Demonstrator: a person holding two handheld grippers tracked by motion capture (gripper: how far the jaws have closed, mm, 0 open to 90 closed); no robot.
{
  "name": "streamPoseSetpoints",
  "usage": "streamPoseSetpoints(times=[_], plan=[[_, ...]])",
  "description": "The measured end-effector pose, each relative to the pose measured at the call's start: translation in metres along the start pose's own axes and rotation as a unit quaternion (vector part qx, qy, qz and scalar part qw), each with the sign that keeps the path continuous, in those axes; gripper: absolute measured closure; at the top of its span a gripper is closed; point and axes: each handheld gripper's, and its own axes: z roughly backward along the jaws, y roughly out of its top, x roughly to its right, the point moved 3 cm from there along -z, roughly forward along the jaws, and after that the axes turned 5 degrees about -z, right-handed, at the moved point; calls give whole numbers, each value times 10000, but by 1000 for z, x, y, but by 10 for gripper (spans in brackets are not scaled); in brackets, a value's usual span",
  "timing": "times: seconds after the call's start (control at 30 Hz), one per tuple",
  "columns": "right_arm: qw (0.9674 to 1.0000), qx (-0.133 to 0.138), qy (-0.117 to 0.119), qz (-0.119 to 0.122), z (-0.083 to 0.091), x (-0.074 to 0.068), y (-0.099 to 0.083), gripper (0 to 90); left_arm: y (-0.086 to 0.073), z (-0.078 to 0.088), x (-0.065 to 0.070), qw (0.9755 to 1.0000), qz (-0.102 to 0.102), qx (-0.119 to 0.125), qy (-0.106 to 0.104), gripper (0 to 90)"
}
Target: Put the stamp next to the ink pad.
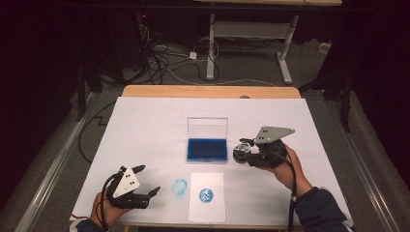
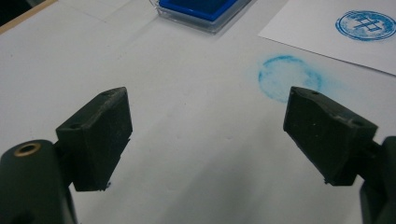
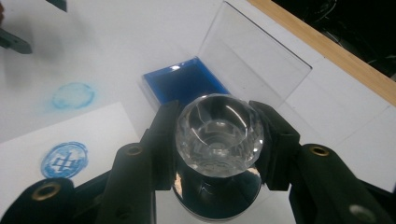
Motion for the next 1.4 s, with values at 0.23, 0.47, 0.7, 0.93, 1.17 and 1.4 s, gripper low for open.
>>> streamPoseSetpoints(times=[0.23,0.47,0.7,0.93,1.17,1.4], plan=[[9998,-115,-152,-101,-13,13,0,569,1,-2,2,10000,-40,-20,-45,147],[9994,-218,-213,-171,-28,23,-2,569,1,-3,1,10000,-50,-36,-57,147],[9989,-319,-255,-217,-41,29,-4,569,1,-3,2,10000,-40,-56,-40,147],[9982,-448,-302,-275,-54,36,-9,569,1,-3,3,9999,-54,-85,-49,147],[9966,-573,-367,-463,-63,42,-18,568,0,-4,3,9999,-54,-110,-67,147],[9963,-597,-341,-515,-64,44,-21,567,0,-5,3,9999,-60,-127,-68,147]])
